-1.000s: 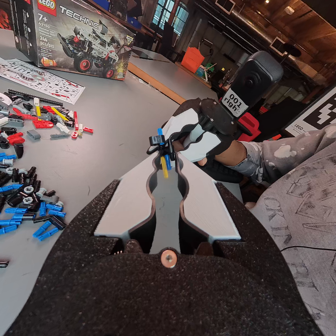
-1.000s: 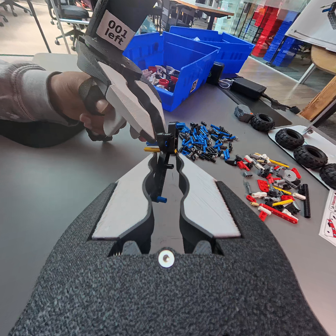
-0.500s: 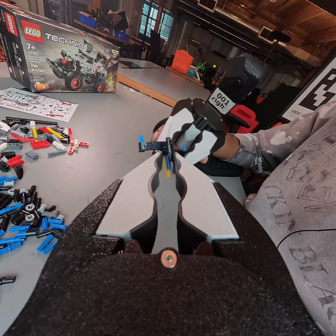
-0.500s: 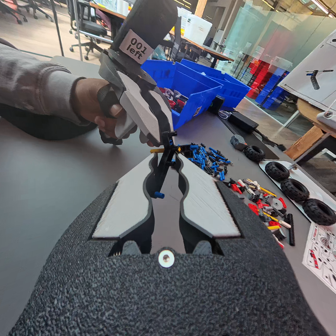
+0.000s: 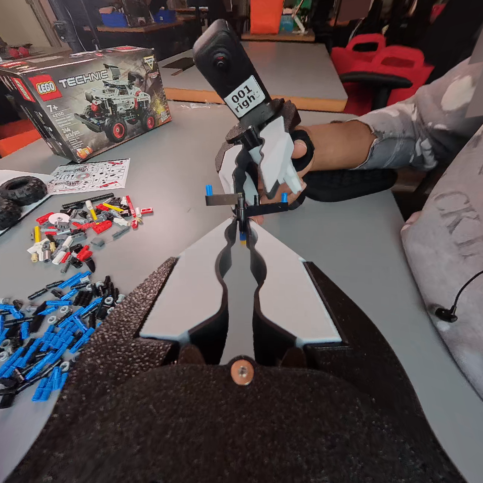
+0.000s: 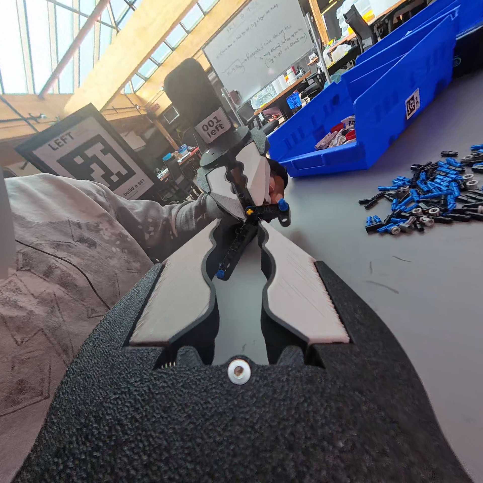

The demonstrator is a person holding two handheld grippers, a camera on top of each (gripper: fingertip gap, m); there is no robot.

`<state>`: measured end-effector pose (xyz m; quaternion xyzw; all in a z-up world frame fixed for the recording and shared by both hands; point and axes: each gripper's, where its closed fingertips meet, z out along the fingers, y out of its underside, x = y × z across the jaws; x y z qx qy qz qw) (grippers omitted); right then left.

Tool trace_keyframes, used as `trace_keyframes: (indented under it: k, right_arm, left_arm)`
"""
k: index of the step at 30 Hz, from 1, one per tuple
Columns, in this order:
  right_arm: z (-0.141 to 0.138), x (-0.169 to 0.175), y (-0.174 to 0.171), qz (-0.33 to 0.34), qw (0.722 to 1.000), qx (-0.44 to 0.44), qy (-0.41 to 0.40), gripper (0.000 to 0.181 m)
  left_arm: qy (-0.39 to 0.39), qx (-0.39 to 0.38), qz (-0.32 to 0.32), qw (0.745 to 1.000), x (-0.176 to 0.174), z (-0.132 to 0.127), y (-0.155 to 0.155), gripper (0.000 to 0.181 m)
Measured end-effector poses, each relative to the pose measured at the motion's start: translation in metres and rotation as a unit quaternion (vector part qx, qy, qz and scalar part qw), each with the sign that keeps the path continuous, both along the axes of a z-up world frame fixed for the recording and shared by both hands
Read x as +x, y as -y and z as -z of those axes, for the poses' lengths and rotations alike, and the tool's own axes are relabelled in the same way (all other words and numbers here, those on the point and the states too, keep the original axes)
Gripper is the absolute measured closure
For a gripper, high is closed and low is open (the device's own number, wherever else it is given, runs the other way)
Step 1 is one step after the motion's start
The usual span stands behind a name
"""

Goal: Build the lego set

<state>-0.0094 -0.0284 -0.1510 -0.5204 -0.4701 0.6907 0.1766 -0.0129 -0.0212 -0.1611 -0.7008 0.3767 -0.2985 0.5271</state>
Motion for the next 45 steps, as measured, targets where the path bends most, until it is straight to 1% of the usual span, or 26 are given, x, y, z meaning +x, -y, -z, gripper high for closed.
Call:
trace_keyframes:
  k: [3, 7, 8, 9, 12, 14, 20, 22, 24, 28, 39, 45]
  right_arm:
    - [0.005, -0.001, -0.004, 0.008, 1.0, 0.001, 0.008, 0.159]
    - [0.01, -0.003, -0.003, 0.02, 0.999, 0.045, 0.009, 0.165]
    - [0.01, -0.003, -0.005, 0.026, 0.998, 0.051, 0.008, 0.169]
    - [0.011, -0.003, -0.006, 0.027, 0.998, 0.059, 0.01, 0.17]
    - [0.012, -0.001, -0.005, 0.026, 0.994, 0.102, 0.003, 0.17]
    - [0.009, 0.001, -0.002, 0.021, 0.993, 0.115, -0.011, 0.17]
    - [-0.006, 0.006, -0.001, 0.016, 0.993, 0.103, -0.056, 0.172]
    - [-0.01, 0.006, -0.001, 0.017, 0.993, 0.094, -0.068, 0.172]
    - [-0.009, 0.005, 0.0, 0.015, 0.994, 0.093, -0.063, 0.173]
    - [-0.008, 0.004, 0.003, 0.01, 0.994, 0.084, -0.068, 0.173]
    - [-0.018, 0.01, 0.013, -0.021, 0.992, 0.071, -0.106, 0.172]
    - [-0.015, 0.01, 0.01, -0.013, 0.991, 0.094, -0.097, 0.173]
  left_arm:
    - [-0.043, 0.014, -0.002, 0.999, 0.004, 0.009, 0.001, 0.176]
    - [-0.071, 0.009, 0.008, 0.997, 0.009, 0.021, 0.003, 0.176]
    - [-0.072, 0.006, 0.009, 0.997, 0.009, 0.023, 0.004, 0.176]
    - [-0.069, -0.001, 0.011, 0.998, 0.009, 0.023, 0.004, 0.176]
    - [-0.041, -0.035, 0.026, 0.998, 0.011, 0.024, 0.007, 0.176]
    - [-0.013, -0.056, 0.035, 0.998, 0.012, 0.021, 0.009, 0.176]
    - [0.074, -0.096, 0.053, 0.991, 0.017, 0.006, 0.013, 0.175]
    - [0.1, -0.101, 0.054, 0.988, 0.019, 0.001, 0.012, 0.171]
    - [0.117, -0.096, 0.054, 0.987, 0.02, -0.005, 0.012, 0.171]
    - [0.108, -0.082, 0.051, 0.989, 0.02, -0.008, 0.013, 0.174]
    - [0.185, -0.16, 0.108, 0.964, 0.025, -0.02, 0.025, 0.172]
    - [0.181, -0.167, 0.097, 0.964, 0.023, -0.017, 0.022, 0.172]
